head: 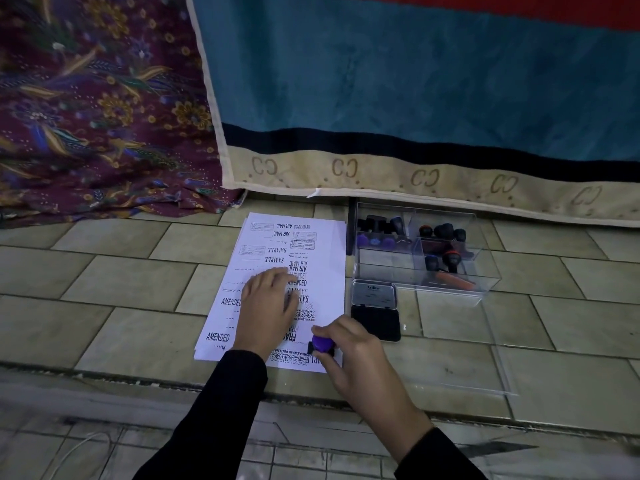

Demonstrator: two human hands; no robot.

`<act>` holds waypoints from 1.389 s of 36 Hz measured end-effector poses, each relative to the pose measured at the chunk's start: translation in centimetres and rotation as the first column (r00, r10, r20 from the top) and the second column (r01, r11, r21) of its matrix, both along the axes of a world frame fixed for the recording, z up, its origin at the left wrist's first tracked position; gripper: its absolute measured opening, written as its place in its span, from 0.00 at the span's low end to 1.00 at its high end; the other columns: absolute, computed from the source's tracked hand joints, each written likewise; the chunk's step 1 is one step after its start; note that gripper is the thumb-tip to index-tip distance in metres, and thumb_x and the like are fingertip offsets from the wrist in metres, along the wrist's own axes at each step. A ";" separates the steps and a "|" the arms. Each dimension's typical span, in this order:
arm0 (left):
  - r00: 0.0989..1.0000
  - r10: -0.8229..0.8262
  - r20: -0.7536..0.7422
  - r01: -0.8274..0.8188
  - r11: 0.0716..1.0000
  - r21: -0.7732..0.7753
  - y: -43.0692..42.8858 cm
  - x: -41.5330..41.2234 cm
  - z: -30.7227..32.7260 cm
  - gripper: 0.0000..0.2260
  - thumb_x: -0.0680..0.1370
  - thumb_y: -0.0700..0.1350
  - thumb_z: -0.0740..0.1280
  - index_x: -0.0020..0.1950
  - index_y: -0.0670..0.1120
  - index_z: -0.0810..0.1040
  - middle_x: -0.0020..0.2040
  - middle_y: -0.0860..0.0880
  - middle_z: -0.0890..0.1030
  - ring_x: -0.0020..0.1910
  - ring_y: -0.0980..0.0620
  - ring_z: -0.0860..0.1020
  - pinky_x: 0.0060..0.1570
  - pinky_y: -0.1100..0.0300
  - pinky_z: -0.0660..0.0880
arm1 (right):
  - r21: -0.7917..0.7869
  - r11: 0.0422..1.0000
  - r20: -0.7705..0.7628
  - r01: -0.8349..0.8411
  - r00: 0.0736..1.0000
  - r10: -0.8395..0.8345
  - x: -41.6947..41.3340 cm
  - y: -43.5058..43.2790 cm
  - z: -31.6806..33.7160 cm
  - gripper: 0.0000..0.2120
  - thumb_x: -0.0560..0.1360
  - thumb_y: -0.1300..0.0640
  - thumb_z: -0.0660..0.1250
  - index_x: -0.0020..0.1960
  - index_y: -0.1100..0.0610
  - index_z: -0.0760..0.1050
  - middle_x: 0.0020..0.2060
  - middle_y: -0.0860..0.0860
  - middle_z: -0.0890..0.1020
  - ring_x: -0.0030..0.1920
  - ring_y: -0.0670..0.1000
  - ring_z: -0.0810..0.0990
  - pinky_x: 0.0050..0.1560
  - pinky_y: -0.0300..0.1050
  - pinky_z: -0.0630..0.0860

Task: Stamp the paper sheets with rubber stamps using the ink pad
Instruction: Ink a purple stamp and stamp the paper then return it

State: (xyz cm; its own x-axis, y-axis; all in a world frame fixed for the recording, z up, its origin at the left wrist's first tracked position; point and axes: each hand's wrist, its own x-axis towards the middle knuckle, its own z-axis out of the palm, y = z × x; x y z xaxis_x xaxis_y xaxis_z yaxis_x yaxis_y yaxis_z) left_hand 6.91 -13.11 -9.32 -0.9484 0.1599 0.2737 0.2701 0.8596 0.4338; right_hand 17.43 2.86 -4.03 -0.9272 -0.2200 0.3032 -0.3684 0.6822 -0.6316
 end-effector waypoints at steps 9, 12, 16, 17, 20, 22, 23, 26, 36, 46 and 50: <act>1.000 -0.006 0.003 0.006 1.000 0.009 0.0 0.0 0.2 0.16 0.76 0.55 0.54 0.58 0.53 0.75 0.62 0.54 0.74 0.61 0.52 0.68 0.62 0.56 0.60 | -0.072 0.989 0.070 0.130 0.990 -0.125 -1.9 1.5 1.4 0.11 0.71 0.58 0.72 0.53 0.55 0.79 0.45 0.49 0.80 0.37 0.44 0.77 0.41 0.28 0.71; 1.000 -0.006 0.000 0.006 1.000 0.025 -0.1 0.1 0.3 0.12 0.77 0.52 0.59 0.58 0.53 0.75 0.61 0.54 0.74 0.60 0.52 0.68 0.62 0.55 0.60 | -0.188 0.940 0.059 0.286 0.958 -0.280 -2.3 3.6 2.7 0.12 0.70 0.58 0.73 0.53 0.52 0.79 0.40 0.45 0.80 0.37 0.39 0.78 0.39 0.26 0.72; 1.000 0.007 0.004 -0.007 0.999 0.036 0.2 0.1 0.7 0.09 0.77 0.47 0.64 0.56 0.52 0.75 0.58 0.55 0.74 0.58 0.51 0.70 0.61 0.56 0.61 | -0.282 0.873 0.044 0.398 0.914 -0.402 -2.8 7.1 5.0 0.16 0.71 0.58 0.72 0.57 0.50 0.74 0.43 0.39 0.78 0.40 0.37 0.78 0.41 0.29 0.76; 1.000 0.010 0.007 -0.010 0.999 0.031 0.3 0.0 0.8 0.09 0.77 0.47 0.64 0.56 0.52 0.75 0.58 0.54 0.74 0.58 0.51 0.70 0.60 0.56 0.61 | -0.286 0.857 0.033 0.430 0.898 -0.439 -3.1 8.1 5.4 0.16 0.71 0.58 0.72 0.57 0.51 0.72 0.43 0.40 0.78 0.41 0.38 0.78 0.42 0.29 0.76; 0.999 0.014 0.030 -0.014 1.000 0.014 0.4 -0.2 1.1 0.09 0.76 0.46 0.64 0.56 0.51 0.75 0.57 0.54 0.74 0.57 0.51 0.70 0.59 0.54 0.63 | -0.271 0.812 0.032 0.517 0.848 -0.530 -4.1 11.6 6.2 0.13 0.72 0.60 0.70 0.55 0.55 0.72 0.43 0.46 0.80 0.42 0.41 0.79 0.41 0.32 0.79; 0.999 0.020 0.047 -0.021 1.000 0.012 0.5 -0.3 1.3 0.09 0.76 0.46 0.64 0.56 0.51 0.75 0.56 0.54 0.74 0.56 0.50 0.71 0.59 0.54 0.63 | -0.247 0.791 0.023 0.559 0.820 -0.572 -5.1 13.9 6.3 0.11 0.73 0.62 0.69 0.55 0.58 0.73 0.44 0.51 0.80 0.40 0.43 0.79 0.37 0.35 0.79; 0.998 0.025 0.052 -0.026 1.000 0.012 0.5 -0.3 1.3 0.09 0.75 0.46 0.64 0.56 0.51 0.75 0.56 0.54 0.74 0.56 0.50 0.71 0.59 0.54 0.62 | -0.210 0.788 0.012 0.579 0.807 -0.590 -5.7 15.0 6.2 0.11 0.73 0.63 0.68 0.55 0.59 0.74 0.45 0.53 0.79 0.38 0.43 0.78 0.33 0.30 0.77; 0.998 0.030 0.058 -0.031 0.999 0.008 0.6 -0.3 1.5 0.09 0.76 0.46 0.64 0.56 0.51 0.75 0.57 0.54 0.74 0.56 0.50 0.71 0.59 0.54 0.62 | -0.021 0.780 -0.068 0.625 0.777 -0.625 -7.4 17.8 5.5 0.10 0.74 0.64 0.68 0.54 0.62 0.76 0.51 0.58 0.77 0.35 0.47 0.75 0.32 0.27 0.68; 0.998 0.030 0.064 -0.031 0.999 0.011 0.5 -0.4 1.4 0.09 0.75 0.46 0.64 0.55 0.51 0.75 0.56 0.54 0.74 0.55 0.50 0.71 0.59 0.53 0.64 | 0.319 0.758 0.057 0.569 0.787 -0.614 -11.6 20.6 4.1 0.09 0.74 0.65 0.66 0.53 0.63 0.76 0.48 0.63 0.80 0.47 0.61 0.78 0.45 0.45 0.71; 0.997 0.033 0.071 -0.033 0.999 0.007 0.5 -0.4 1.2 0.09 0.76 0.47 0.64 0.55 0.52 0.74 0.56 0.54 0.73 0.55 0.50 0.71 0.58 0.54 0.63 | 0.412 0.729 0.140 0.547 0.752 -0.644 -12.5 21.3 3.9 0.07 0.72 0.65 0.67 0.50 0.63 0.75 0.49 0.64 0.78 0.48 0.61 0.76 0.47 0.44 0.70; 0.997 0.039 0.061 -0.039 0.999 0.005 0.6 -0.3 1.1 0.09 0.76 0.47 0.64 0.55 0.52 0.74 0.56 0.55 0.73 0.56 0.51 0.70 0.58 0.54 0.63 | 0.484 0.708 0.122 0.514 0.762 -0.636 -12.3 20.9 4.0 0.08 0.71 0.65 0.67 0.50 0.63 0.79 0.47 0.63 0.79 0.48 0.62 0.77 0.49 0.47 0.73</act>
